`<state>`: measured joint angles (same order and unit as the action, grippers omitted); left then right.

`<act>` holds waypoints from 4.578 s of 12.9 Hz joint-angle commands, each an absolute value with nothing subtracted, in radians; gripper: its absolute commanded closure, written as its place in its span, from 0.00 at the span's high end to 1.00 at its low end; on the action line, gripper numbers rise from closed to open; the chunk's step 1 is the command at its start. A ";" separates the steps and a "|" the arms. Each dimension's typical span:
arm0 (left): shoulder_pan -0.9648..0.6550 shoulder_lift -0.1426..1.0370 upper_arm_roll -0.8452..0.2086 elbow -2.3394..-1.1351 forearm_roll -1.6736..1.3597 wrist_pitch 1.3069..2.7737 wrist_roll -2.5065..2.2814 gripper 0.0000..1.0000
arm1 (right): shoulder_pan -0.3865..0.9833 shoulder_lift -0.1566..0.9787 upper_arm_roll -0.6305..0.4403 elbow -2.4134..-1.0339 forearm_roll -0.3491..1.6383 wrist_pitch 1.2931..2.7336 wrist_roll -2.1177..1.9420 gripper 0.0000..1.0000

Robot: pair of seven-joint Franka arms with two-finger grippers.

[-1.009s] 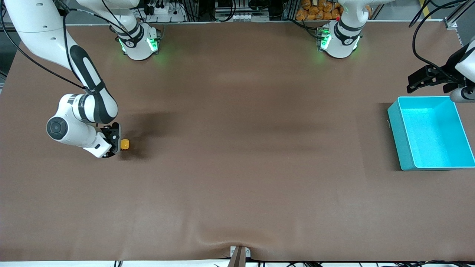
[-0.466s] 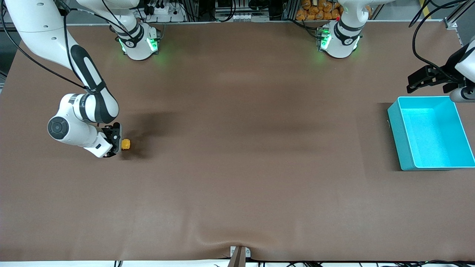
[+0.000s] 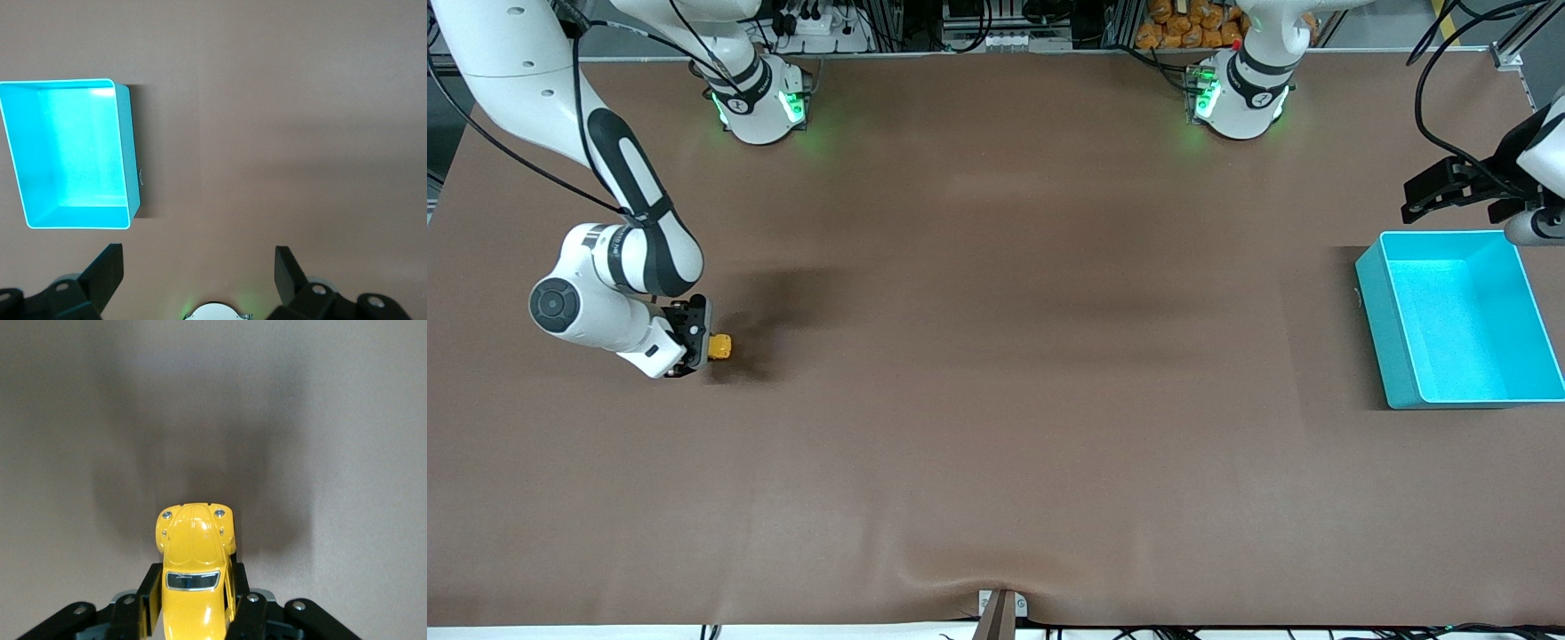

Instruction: Wind and store yellow beetle car

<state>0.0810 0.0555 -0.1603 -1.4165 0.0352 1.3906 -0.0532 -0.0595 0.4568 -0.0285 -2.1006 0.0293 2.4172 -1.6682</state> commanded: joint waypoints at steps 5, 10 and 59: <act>0.087 0.049 -0.164 -1.416 0.040 1.396 -0.037 1.00 | -0.129 0.471 -0.021 -2.123 0.032 2.427 -1.741 0.20; 0.083 0.052 -0.164 -1.417 0.041 1.397 -0.038 1.00 | -0.173 0.480 -0.021 -2.123 0.032 2.427 -1.743 0.20; 0.080 0.051 -0.164 -1.420 0.046 1.407 -0.046 1.00 | -0.403 0.589 -0.020 -1.672 0.046 2.030 -1.974 1.00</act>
